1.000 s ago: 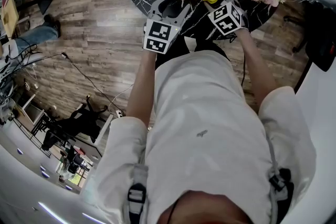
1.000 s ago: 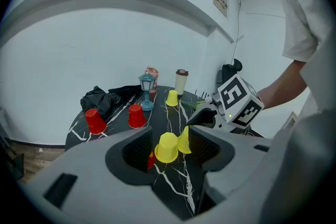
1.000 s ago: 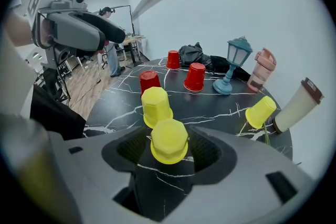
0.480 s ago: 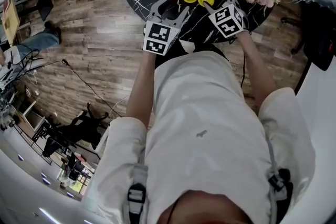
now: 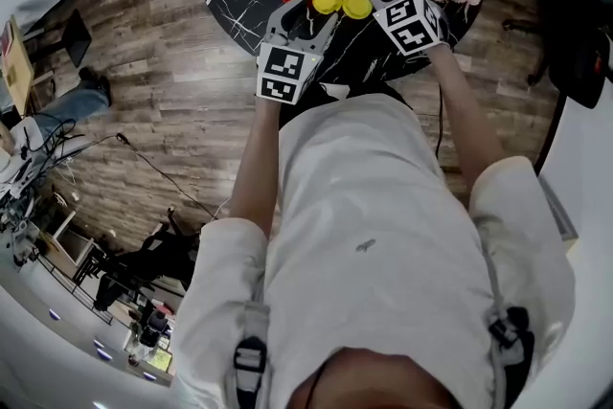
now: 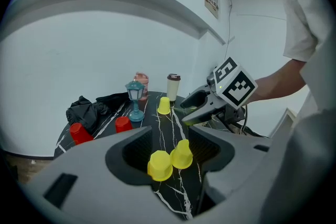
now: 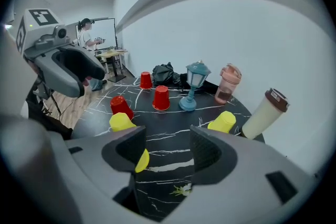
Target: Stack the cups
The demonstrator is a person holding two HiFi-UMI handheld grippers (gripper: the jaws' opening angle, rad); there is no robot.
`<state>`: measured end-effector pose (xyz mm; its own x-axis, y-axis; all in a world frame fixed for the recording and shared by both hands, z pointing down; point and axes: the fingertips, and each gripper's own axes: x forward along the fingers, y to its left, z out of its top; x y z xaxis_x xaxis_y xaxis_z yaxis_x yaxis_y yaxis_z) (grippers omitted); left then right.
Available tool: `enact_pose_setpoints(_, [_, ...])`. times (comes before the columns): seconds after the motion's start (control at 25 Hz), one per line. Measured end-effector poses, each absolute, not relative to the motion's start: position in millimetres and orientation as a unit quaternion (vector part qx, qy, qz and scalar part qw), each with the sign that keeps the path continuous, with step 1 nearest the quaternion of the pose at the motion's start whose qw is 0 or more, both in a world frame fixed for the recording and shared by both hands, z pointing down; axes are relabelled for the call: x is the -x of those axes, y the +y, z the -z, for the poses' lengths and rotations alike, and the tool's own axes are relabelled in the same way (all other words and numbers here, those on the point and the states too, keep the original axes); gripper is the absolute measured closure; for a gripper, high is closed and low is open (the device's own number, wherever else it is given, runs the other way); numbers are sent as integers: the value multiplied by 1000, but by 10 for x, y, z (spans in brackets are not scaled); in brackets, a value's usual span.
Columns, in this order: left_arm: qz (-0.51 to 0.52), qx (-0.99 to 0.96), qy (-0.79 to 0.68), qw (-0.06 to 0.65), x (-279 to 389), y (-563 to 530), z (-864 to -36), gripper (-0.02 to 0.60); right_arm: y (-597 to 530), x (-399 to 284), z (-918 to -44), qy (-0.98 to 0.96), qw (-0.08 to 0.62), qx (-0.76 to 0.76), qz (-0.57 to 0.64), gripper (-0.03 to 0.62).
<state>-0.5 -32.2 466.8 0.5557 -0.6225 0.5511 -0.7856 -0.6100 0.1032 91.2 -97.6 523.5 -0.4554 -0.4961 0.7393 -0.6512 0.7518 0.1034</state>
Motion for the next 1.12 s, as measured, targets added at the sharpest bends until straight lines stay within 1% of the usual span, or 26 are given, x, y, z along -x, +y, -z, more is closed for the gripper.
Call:
enact_pose_setpoints(0.56, [-243, -865, -406, 169, -162, -506, -4621, 368, -1765, -1352, -5119, -826, 387, -401, -91, 329])
enact_pose_setpoints(1.0, [-233, -858, -421, 182, -164, -566, -4538, 368, -2304, -1565, -5380, -796, 378, -451, -145, 329])
enact_pose_setpoints(1.12, [-236, -855, -422, 187, -143, -571, -4566, 368, -2408, -1614, -5456, -787, 372, -465, -160, 349])
